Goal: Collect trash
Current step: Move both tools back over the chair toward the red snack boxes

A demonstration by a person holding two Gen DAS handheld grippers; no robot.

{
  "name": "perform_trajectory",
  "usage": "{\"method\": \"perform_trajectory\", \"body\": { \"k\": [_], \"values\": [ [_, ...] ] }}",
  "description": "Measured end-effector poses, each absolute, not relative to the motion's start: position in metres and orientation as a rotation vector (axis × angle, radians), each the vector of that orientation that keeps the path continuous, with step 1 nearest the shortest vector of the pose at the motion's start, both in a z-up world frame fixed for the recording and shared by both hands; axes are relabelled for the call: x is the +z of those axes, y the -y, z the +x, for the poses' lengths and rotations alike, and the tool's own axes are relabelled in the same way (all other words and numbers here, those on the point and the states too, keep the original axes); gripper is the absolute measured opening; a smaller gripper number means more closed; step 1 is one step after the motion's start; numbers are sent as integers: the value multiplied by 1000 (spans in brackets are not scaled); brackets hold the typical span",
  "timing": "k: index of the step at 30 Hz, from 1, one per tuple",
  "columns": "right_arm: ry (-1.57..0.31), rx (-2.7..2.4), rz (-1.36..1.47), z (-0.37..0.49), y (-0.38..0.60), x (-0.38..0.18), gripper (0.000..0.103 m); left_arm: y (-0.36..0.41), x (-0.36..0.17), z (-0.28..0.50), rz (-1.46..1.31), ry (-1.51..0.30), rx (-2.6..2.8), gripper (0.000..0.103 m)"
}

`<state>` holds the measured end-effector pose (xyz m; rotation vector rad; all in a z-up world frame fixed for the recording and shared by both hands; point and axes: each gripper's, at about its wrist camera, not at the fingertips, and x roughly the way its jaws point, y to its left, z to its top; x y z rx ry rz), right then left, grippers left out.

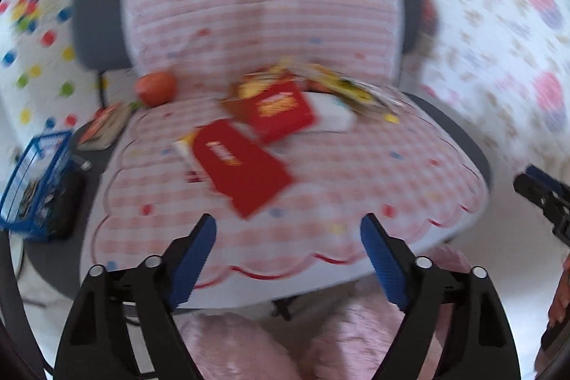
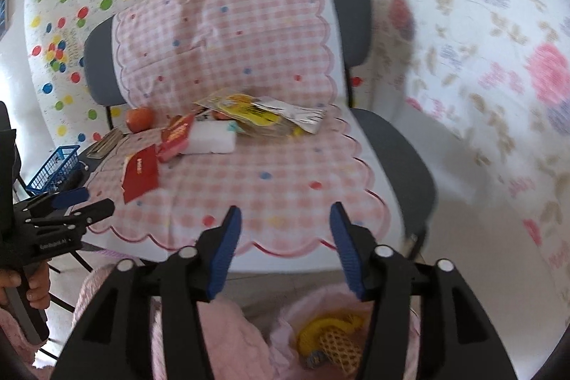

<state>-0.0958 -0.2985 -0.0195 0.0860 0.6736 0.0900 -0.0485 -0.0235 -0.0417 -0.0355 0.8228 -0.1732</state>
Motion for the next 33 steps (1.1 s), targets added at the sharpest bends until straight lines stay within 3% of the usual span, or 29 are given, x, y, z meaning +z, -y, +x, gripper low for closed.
{"method": "perform_trajectory", "body": {
  "k": [3,10,23,33],
  "values": [
    [-674,109,72,-73,283,-22,72,3,-49,-34,-92,-855,-109,88],
    [-685,150,46,-33,260,-33,86,7,-75,7,-109,-924,-18,90],
    [-699,173,66,-2,266,-49,88,36,-101,80,-66,-1006,133,91],
    [-710,201,83,-3,265,-56,88,8,-107,61,-140,-1015,55,91]
  ]
}}
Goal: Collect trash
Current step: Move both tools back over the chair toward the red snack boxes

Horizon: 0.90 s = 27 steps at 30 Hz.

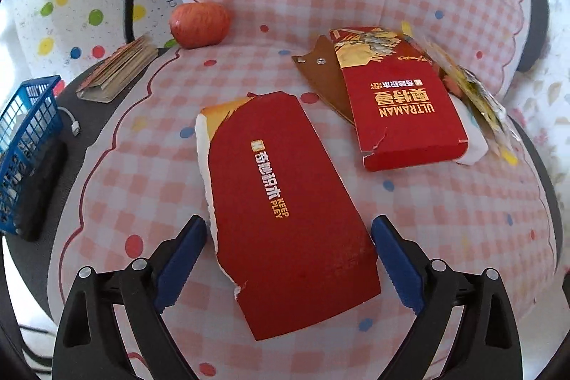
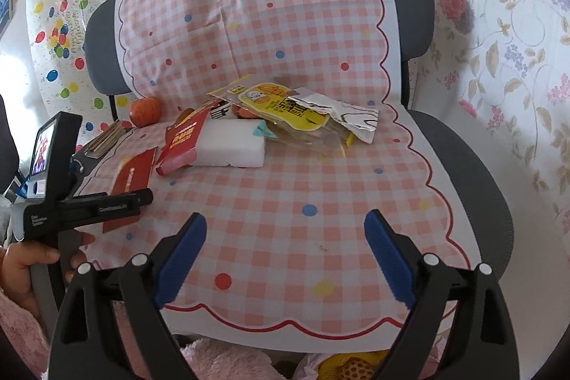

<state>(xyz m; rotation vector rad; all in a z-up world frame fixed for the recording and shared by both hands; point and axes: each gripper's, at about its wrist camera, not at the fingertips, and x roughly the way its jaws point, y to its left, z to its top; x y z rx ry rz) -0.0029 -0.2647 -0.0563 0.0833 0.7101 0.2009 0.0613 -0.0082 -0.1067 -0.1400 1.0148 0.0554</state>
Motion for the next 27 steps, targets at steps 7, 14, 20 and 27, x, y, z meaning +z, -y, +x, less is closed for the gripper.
{"method": "perform_trajectory", "body": {
  "k": [7,14,20,27],
  "values": [
    [-708,233,70,-8,249,-53,88,-4,-98,48,-164,-1017,-25,83],
    [-673,260,34,-5,229,-42,80,-21,-66,30,-131,-902,-17,83],
    [-686,320,27,24,199,-38,52,-35,-46,25,-95,-820,-25,83],
    [-709,374,32,78,169,-41,34,-50,-49,46,-92,-800,-47,83]
  ]
}}
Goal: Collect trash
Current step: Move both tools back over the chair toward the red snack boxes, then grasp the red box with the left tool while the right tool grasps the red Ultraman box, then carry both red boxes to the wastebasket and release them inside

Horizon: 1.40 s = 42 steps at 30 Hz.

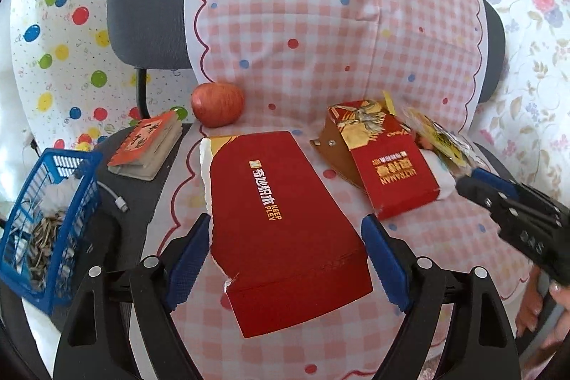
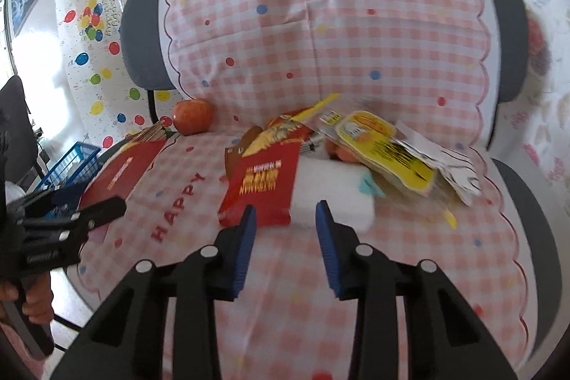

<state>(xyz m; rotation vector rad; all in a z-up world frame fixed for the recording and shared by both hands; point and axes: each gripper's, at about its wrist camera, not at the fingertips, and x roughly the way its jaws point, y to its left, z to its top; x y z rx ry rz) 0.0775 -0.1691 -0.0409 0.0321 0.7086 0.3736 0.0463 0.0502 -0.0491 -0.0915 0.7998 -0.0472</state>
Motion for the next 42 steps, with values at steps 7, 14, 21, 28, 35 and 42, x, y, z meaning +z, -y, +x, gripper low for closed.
{"method": "perform_trajectory", "body": {
  "k": [7,14,21,28,35,42],
  "values": [
    [-782,391,95,133,154,-58,34,-62,-58,65,-96,-806,-46,83],
    [-854,410,207,164,152,-71,18,-69,-63,67,-107,-817,-38,83],
    [-779,506,126,145,122,-31,1,-77,-41,46,-117,-767,-21,83],
    [-607,520,13,78,117,20,1,-68,-8,-6,-103,-682,-69,83],
    [-524,417,-9,-13,170,37,1,-13,8,-58,-57,-660,-199,83],
    [-544,251,21,-91,233,20,1,68,1,-96,25,-667,-410,83]
  ]
}}
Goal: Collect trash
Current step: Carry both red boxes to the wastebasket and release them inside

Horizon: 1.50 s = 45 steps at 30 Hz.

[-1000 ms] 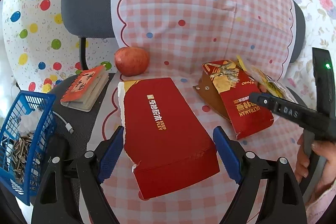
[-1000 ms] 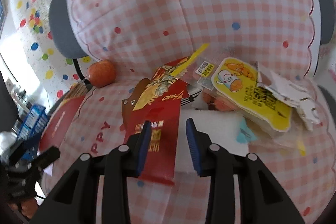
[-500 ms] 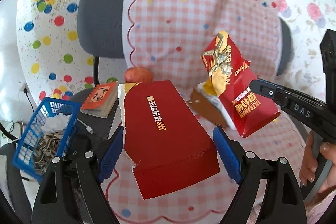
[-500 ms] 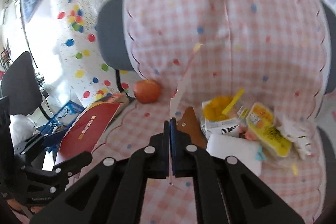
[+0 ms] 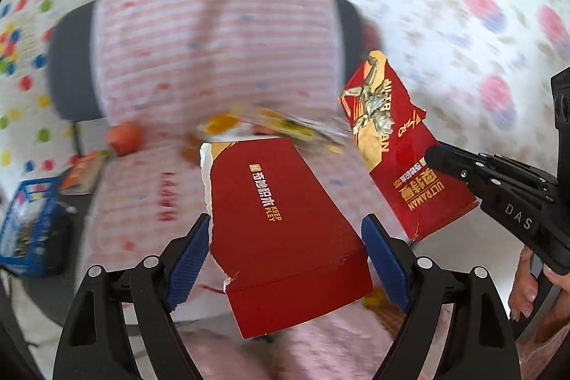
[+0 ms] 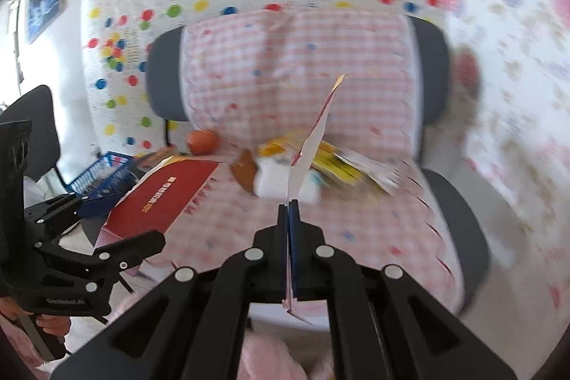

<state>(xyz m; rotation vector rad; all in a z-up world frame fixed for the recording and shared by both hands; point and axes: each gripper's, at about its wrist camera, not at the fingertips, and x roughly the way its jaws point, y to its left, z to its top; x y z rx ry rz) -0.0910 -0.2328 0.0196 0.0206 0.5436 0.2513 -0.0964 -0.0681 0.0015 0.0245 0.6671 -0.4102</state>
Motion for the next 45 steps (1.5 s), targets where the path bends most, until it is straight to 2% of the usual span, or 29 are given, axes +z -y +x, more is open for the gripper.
{"method": "perform_trajectory", "body": {
  "k": [8,19,27,37,38,40,42,45],
  "values": [
    [-606,21,71,-175,304,-7,1,154,-16,-131,93,-680,-669,83],
    [-667,-112,157,-239,348,-44,2,210,-50,-156,161,-730,-813,84],
    [-759,-92,220,-237,369,-82,2,234,-78,-142,163,-812,-818,84],
    [-828,-110,240,-213,384,-117,2,245,-87,-117,130,-859,-817,88],
    [-838,-112,251,-211,385,-121,3,244,-87,-115,121,-863,-818,88],
    [-846,-115,260,-209,388,-124,13,241,-86,-113,118,-864,-809,88],
    [-835,-128,256,-210,389,-120,20,235,-82,-112,109,-857,-802,87],
    [-812,-148,250,-212,394,-109,20,223,-72,-112,105,-834,-772,88]
  ]
}}
